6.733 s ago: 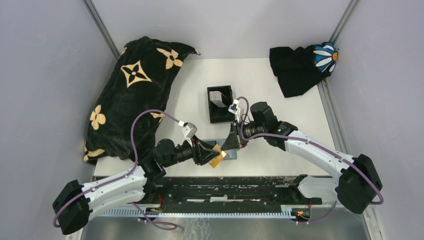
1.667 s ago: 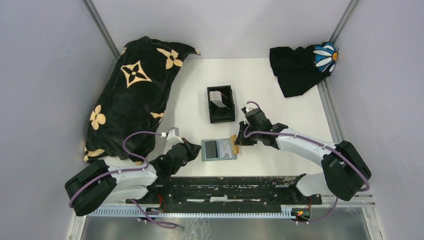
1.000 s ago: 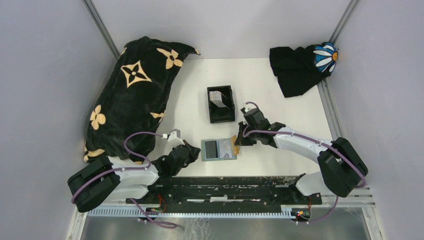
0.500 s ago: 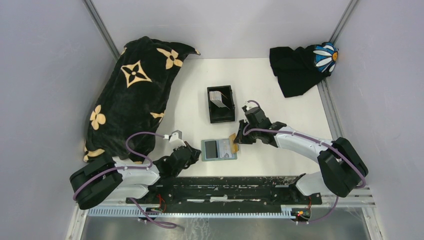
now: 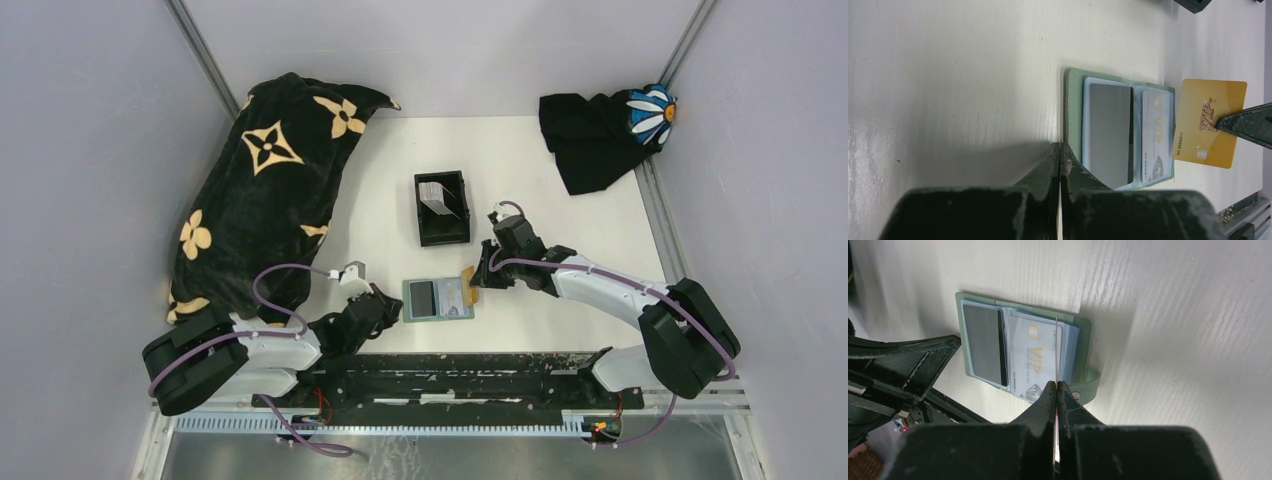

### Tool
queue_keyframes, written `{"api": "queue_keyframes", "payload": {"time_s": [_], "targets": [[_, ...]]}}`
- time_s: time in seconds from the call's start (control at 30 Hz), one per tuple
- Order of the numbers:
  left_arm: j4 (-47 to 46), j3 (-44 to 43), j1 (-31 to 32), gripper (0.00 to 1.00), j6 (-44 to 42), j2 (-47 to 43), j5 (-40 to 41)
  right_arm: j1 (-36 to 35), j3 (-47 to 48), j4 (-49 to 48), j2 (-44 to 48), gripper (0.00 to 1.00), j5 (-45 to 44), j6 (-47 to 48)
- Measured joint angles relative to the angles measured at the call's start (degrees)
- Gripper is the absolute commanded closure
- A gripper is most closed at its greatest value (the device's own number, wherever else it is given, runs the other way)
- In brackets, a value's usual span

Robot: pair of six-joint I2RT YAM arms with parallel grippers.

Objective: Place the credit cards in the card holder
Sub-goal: Turn over the card slot in the card holder.

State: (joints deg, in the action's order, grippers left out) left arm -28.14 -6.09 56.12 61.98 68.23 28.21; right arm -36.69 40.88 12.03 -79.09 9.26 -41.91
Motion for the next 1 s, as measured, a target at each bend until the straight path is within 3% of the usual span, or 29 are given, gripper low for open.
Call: {"api": "queue_keyframes", "payload": {"time_s": [1.0], "targets": [[-0.2,-0.2,0.7,0.97,0.4,0.4,0.4,0.1,-1.4,-0.7,0.1,0.99,0.0,-0.5]]}}
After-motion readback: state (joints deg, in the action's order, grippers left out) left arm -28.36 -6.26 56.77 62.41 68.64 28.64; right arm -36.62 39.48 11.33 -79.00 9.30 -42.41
